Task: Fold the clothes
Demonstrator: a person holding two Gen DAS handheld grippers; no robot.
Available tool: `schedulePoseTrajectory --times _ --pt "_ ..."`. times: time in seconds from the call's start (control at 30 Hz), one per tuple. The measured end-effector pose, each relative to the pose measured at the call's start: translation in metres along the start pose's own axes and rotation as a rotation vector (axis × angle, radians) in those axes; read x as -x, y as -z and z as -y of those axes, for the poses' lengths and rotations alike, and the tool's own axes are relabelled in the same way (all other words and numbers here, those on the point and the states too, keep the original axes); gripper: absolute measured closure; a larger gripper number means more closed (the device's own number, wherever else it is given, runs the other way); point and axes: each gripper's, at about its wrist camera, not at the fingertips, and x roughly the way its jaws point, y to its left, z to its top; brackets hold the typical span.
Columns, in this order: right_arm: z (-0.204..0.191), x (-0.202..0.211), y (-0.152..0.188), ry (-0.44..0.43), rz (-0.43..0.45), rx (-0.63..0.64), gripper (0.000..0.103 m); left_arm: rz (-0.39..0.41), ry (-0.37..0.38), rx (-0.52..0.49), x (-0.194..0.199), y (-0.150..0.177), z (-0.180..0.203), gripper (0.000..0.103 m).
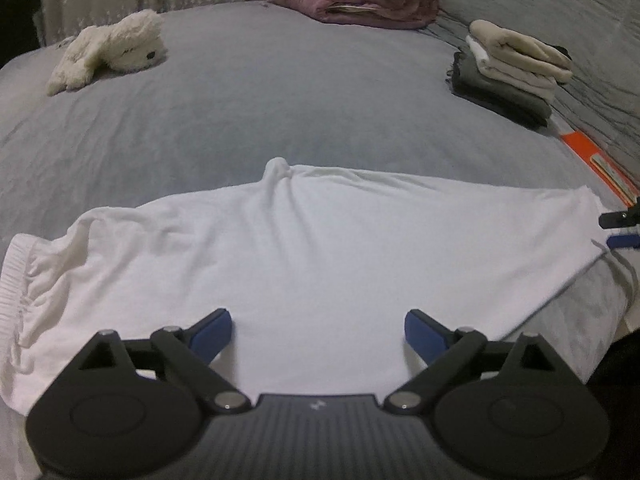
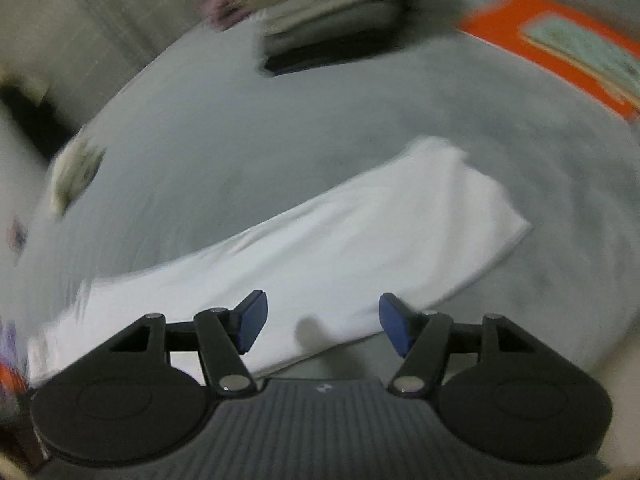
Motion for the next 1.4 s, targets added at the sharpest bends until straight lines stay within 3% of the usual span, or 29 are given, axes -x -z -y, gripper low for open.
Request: schedulePoseTrajectory --times 0.13,0.27,0.4,0.53,0.63,0.7,0.77,0.8,0.87,1.17,1.4 --pt "0.026 0.008 -0.010 0.021 0.053 -0.139 0.037 -0.004 0.002 0.024 -0.002 -0.003 0.000 0.008" --pt "0.036 0.015 -0.019 0.094 0.137 -0.130 0.037 -0.006 0.004 0.028 -0.002 -0.002 0.000 0.008" --pt "0.042 0.008 -0.032 0.153 0.209 -0.060 0.037 -0.003 0.005 0.017 -0.001 -0.002 0.000 0.008" --pt "0.047 -0.012 -0.039 0.194 0.202 -0.023 0.038 -0.004 0.003 0.013 -0.003 -0.001 0.000 0.007" --pt "0.036 -0.020 -0.028 0.250 0.202 0.089 0.040 -0.008 -0.002 0.009 -0.004 -0.001 0.001 0.007" --pt "0.023 -0.023 -0.018 0.304 0.209 0.210 0.045 -0.011 -0.006 0.009 -0.005 -0.001 0.002 0.006" --pt "0.012 -0.026 -0.010 0.331 0.218 0.305 0.062 -0.010 -0.007 0.009 -0.005 -0.001 0.003 0.006" --pt "0.008 -0.028 -0.008 0.328 0.219 0.330 0.068 -0.009 -0.007 0.009 -0.005 -0.001 0.003 0.006" --pt "0.001 -0.029 -0.007 0.311 0.213 0.364 0.095 -0.008 -0.005 0.011 -0.005 -0.001 0.004 0.006" --pt "-0.039 -0.013 0.001 0.208 0.247 0.376 0.095 -0.001 0.009 0.035 -0.001 -0.001 0.000 0.006" --pt "-0.086 -0.011 0.014 0.083 0.221 0.416 0.095 0.011 0.015 0.059 0.002 -0.004 -0.004 0.006"
